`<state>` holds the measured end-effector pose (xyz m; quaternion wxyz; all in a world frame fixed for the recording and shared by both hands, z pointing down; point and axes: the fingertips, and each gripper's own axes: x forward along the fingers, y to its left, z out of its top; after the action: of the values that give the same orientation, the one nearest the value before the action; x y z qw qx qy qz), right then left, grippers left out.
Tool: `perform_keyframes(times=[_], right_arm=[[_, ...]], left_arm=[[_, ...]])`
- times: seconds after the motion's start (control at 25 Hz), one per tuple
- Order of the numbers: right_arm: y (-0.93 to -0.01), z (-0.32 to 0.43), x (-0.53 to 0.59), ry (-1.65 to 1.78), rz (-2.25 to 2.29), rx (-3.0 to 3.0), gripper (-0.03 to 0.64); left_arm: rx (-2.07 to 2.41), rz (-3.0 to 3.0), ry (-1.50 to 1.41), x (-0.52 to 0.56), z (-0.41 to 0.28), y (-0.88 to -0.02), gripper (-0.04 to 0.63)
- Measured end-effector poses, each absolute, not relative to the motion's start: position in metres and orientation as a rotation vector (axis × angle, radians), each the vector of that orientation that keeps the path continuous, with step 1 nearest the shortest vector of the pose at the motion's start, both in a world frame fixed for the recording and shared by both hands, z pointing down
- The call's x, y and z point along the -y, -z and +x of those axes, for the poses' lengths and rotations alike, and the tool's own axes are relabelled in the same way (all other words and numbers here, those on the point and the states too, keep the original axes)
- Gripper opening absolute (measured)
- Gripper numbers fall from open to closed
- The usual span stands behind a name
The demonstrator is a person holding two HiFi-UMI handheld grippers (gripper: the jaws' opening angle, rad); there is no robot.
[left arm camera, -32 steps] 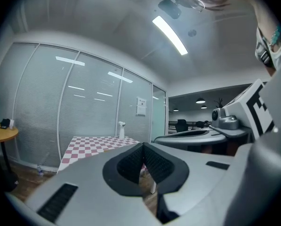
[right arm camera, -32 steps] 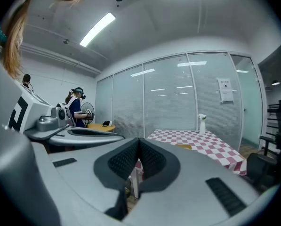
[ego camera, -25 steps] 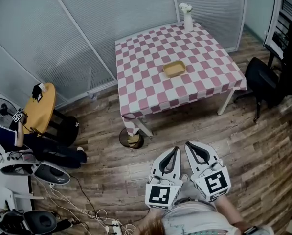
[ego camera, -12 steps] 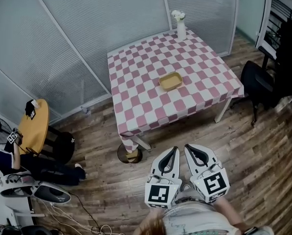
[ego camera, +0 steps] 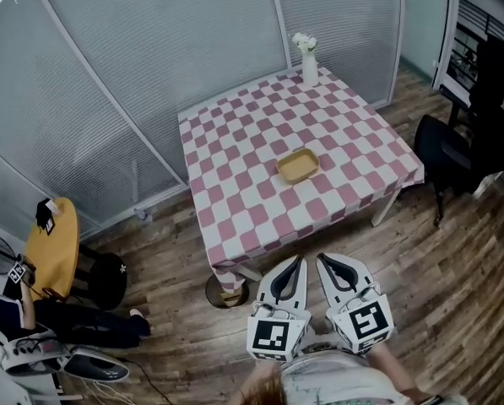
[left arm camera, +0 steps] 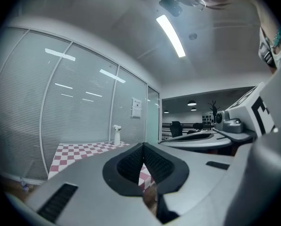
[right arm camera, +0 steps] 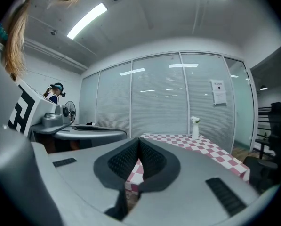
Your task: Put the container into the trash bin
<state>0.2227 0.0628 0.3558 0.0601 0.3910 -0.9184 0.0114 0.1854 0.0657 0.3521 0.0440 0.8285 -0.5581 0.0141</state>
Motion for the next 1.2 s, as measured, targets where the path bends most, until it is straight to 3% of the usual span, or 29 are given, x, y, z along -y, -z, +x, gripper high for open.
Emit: perform_keyframes(times=[1.2], right_arm=[[-0.376,0.128,0.02,-0.056,1.129,2.749,-0.006]], left_arm=[[1.644,2.484,-0.087,0.006,0.1,-0.376,0.006]])
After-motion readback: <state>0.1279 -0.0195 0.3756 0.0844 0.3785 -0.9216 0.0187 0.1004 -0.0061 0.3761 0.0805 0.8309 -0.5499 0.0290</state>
